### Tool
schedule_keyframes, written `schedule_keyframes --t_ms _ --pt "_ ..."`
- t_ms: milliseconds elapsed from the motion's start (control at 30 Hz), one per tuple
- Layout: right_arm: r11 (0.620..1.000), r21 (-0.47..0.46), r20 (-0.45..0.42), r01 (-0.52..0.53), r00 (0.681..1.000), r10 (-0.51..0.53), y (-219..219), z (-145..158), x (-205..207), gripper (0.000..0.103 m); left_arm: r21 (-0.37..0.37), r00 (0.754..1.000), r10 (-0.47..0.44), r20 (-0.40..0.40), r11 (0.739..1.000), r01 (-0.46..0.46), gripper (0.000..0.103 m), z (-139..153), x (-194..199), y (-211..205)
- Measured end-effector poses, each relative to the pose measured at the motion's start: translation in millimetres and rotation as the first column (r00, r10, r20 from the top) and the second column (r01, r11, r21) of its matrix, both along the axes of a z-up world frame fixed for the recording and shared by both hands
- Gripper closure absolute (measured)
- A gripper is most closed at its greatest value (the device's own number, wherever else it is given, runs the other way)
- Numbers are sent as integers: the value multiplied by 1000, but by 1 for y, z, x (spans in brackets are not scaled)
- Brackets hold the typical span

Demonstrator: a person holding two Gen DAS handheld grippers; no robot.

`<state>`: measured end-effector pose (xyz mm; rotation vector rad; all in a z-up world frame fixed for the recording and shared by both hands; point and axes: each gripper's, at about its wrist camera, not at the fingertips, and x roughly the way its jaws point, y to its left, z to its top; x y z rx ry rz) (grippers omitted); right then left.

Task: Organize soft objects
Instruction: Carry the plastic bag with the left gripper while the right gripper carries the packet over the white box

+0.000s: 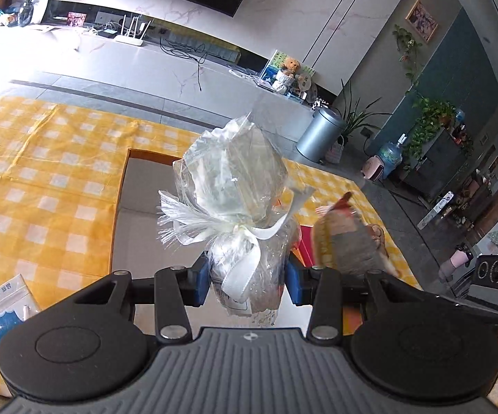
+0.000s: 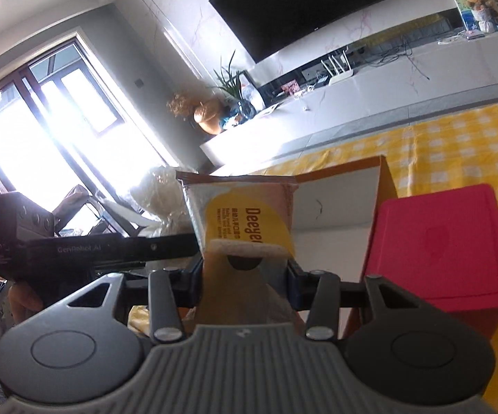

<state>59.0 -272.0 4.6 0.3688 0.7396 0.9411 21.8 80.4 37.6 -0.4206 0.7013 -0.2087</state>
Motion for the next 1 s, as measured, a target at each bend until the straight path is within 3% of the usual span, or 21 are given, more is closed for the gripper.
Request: schedule_keyframes --t_ms 267,467,700,767,800,867,1000 --pt "981 -191 6 13 1000 -12 35 -4 0 57 8 998 49 -26 999 -49 54 -8 -7 14" --pt "923 -383 49 46 998 -29 56 -9 -9 57 44 992 122 -35 992 -121 54 -8 -10 29" --pt "771 -633 148 72 989 29 103 -30 -25 57 10 991 128 -37 992 -127 54 -6 -15 39" --pt "701 -708 183 90 981 58 113 -43 -34 57 0 992 124 -33 992 -124 54 -6 -17 40" --pt "647 -754 220 118 972 78 119 -50 -40 57 -2 992 123 -31 992 -123 54 -5 -18 41" --pt "609 -776 265 164 961 80 125 -55 -42 57 -10 992 122 -30 992 -123 54 -7 -17 45" --pt "568 -810 233 144 969 86 130 -59 -33 57 -40 992 123 -37 991 -125 54 -7 -19 54"
